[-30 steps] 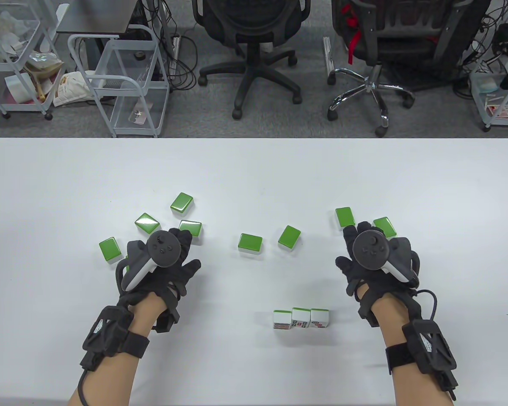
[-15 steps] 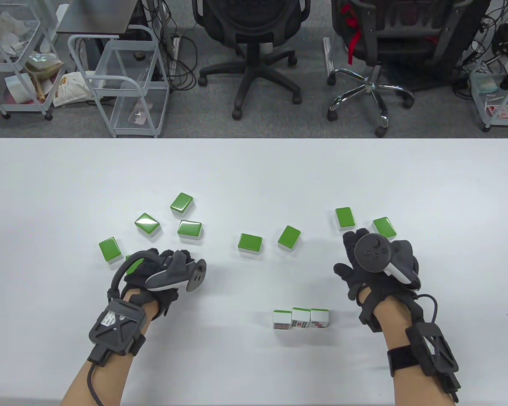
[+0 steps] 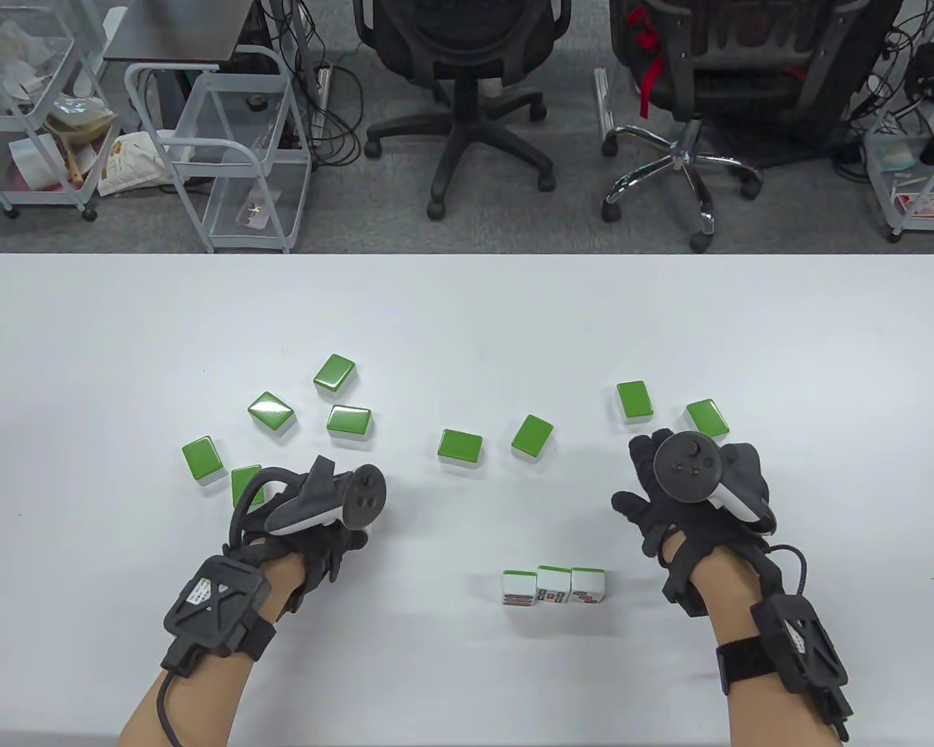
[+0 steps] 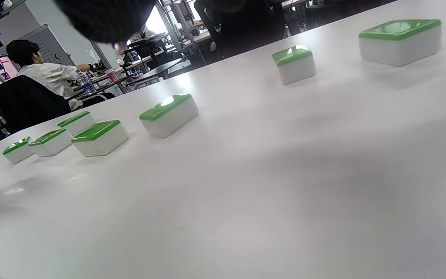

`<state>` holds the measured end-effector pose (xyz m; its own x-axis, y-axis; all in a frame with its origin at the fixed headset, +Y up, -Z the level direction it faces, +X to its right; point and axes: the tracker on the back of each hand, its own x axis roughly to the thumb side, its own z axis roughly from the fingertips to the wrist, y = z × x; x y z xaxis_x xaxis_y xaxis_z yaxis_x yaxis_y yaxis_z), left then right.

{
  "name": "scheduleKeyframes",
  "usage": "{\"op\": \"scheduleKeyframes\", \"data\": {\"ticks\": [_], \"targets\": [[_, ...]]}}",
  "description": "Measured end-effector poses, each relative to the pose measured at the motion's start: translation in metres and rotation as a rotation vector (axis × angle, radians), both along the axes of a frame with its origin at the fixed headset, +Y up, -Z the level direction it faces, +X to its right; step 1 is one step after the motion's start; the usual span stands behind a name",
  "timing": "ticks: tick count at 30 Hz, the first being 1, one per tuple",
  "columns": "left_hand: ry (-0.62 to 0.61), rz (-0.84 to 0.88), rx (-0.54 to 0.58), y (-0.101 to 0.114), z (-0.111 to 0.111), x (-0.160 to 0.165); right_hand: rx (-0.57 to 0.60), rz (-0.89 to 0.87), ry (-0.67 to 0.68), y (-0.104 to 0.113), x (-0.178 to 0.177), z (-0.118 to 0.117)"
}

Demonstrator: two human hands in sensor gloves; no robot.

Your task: Stand mahjong tiles upright in a row

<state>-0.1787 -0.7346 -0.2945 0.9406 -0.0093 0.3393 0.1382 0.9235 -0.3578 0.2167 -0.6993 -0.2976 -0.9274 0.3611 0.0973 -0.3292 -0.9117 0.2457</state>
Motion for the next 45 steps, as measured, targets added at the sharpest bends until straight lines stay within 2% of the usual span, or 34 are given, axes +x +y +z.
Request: {"op": "scheduleKeyframes", "data": {"ticks": [4, 8, 19, 26, 45], "targets": [[-0.051, 0.142, -0.134, 0.007, 0.008, 0.018, -0.010, -0.008, -0.001, -0.001, -0.001, 0.001], [-0.132, 0.197, -0.276, 0.006, 0.019, 0.044, -0.022, -0.014, 0.002, -0.001, 0.000, 0.001], [-0.252, 0.161, -0.440, 0.001, 0.027, 0.107, -0.044, -0.037, -0.001, -0.002, 0.003, 0.000], [-0.287, 0.100, -0.398, -0.003, 0.027, 0.137, -0.056, -0.064, -0.001, -0.003, 0.003, 0.000], [-0.205, 0.259, -0.345, -0.005, 0.005, 0.121, -0.063, -0.094, -0.003, -0.004, 0.006, -0.002]]}}
